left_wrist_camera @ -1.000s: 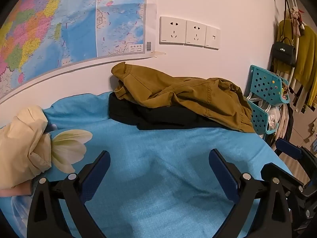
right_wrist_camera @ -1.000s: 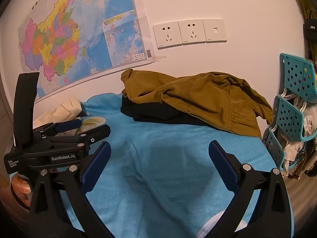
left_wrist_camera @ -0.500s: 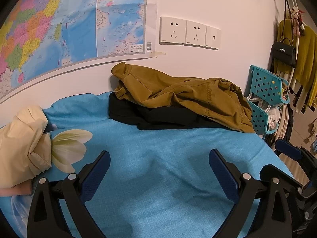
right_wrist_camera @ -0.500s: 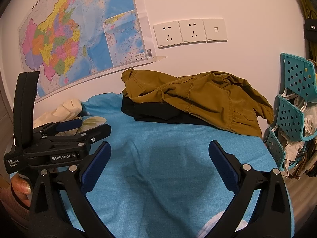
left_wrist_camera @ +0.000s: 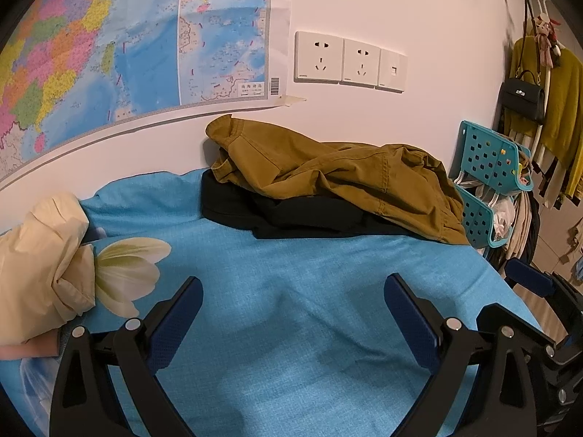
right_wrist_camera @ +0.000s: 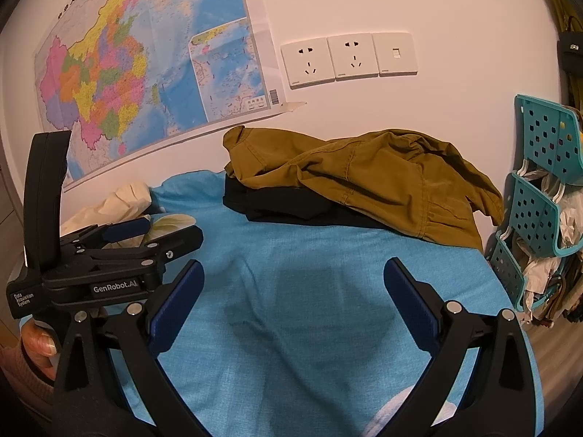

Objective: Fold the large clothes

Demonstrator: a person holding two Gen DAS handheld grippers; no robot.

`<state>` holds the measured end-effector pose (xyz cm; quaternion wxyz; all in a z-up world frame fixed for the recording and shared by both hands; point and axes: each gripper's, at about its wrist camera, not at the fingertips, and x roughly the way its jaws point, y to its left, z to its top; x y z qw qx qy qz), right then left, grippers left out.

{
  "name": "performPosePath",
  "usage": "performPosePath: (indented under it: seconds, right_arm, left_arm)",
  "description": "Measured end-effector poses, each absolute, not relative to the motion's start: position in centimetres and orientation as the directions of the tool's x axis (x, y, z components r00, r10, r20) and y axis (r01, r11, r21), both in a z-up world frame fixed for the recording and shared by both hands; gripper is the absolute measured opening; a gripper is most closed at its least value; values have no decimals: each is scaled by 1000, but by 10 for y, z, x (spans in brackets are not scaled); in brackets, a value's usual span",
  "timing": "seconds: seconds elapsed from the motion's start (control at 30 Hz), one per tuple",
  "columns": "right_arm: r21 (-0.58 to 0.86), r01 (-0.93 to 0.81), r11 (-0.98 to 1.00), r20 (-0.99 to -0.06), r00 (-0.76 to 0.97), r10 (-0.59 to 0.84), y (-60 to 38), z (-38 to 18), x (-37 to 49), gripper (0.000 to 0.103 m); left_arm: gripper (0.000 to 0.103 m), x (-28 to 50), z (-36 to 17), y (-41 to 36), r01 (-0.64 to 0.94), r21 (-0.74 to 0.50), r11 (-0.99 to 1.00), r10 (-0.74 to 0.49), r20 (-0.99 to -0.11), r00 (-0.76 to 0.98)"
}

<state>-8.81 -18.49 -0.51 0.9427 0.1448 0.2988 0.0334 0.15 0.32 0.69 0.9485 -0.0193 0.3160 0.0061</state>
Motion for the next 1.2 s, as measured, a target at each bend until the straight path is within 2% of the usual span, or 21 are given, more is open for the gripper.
performPosePath:
  seconds: [1.2]
  right_arm:
    - [298, 25, 954, -556, 817, 152, -184, -5, -86, 97]
  left_arm:
    - [96, 4, 7, 3, -23, -41, 999, -6, -601, 799]
